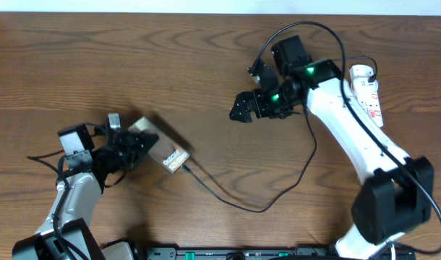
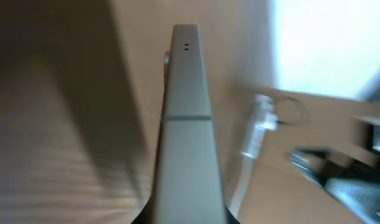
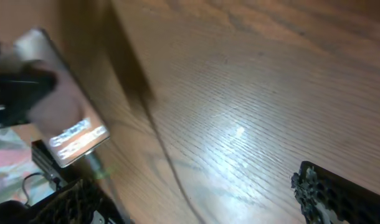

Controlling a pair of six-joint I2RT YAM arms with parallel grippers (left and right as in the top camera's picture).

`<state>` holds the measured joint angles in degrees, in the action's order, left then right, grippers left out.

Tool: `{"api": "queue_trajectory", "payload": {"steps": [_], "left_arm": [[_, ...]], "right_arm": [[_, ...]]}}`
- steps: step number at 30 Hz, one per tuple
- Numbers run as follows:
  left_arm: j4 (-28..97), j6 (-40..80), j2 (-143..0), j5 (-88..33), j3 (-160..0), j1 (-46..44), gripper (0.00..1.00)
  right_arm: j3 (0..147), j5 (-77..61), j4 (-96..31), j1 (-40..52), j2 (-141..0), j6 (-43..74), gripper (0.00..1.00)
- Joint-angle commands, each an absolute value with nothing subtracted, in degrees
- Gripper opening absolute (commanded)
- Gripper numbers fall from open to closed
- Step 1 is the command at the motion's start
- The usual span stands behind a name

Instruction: Plug charger to phone and switch on socket

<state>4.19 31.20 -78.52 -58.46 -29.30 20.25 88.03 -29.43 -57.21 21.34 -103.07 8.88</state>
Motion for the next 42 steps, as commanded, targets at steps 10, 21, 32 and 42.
{"api": "queue_trajectory", "payload": {"steps": [10,21,32,42], "left_arm": [[13.54,25.91,-78.13,-33.67,-30.0,20.45,0.07],[16.73,26.2,-78.13,-32.86,-30.0,20.45,0.07],[20.53,31.42,-78.13,-29.04,-30.0,20.45,0.07],[21.19,32.21,-78.13,-29.5,-30.0,20.45,0.08]], "right_arm": [[89.25,-26.46,-60.16,21.47,-97.91,9.8,0.99],[89.25,-26.44,-60.66,22.39,-97.91,9.78,0.99],[89.25,-26.44,-60.69,23.05,-97.91,9.8,0.99],[89.25,-25.78,-60.69,23.75,-97.91,9.8,0.99]]}}
